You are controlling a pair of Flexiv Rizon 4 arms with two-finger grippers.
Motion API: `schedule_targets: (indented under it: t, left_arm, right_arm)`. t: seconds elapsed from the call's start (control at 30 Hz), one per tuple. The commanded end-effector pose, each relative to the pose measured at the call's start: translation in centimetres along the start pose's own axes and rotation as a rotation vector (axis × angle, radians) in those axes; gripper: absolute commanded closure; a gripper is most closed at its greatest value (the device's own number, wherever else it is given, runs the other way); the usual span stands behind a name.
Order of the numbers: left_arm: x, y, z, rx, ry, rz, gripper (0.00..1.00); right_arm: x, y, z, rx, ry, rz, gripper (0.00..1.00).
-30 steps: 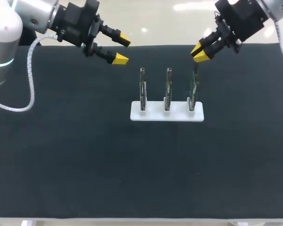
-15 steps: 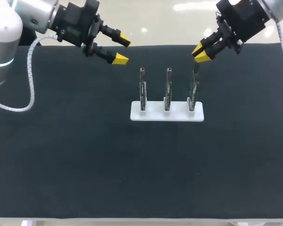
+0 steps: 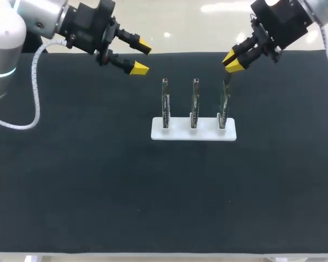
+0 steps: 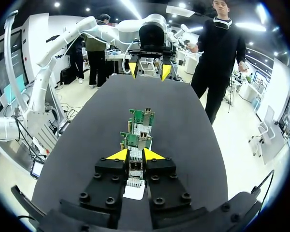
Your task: Pick up the optical module with the left hand, and insert it into the network port with the right hand.
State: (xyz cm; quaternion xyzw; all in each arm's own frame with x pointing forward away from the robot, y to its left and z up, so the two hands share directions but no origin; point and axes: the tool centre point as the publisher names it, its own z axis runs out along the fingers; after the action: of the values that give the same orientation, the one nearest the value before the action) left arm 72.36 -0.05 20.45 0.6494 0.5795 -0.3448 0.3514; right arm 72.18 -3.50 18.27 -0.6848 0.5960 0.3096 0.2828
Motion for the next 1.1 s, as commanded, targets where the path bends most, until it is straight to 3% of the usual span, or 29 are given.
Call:
schedule_targets:
  t: [0.03,1.1]
  left_arm:
    - [-0.07,0.09,0.01,0.002,0.004,-0.001,0.0]
    - [-0.07,0.09,0.01,0.002,0.004,-0.001,0.0]
  right_arm:
    - [0.19,-0.02,0.07,0.002,-0.002,0.0,1.0]
    - [0.22,-0.22,0.1,0.003,-0.002,0.008,1.0]
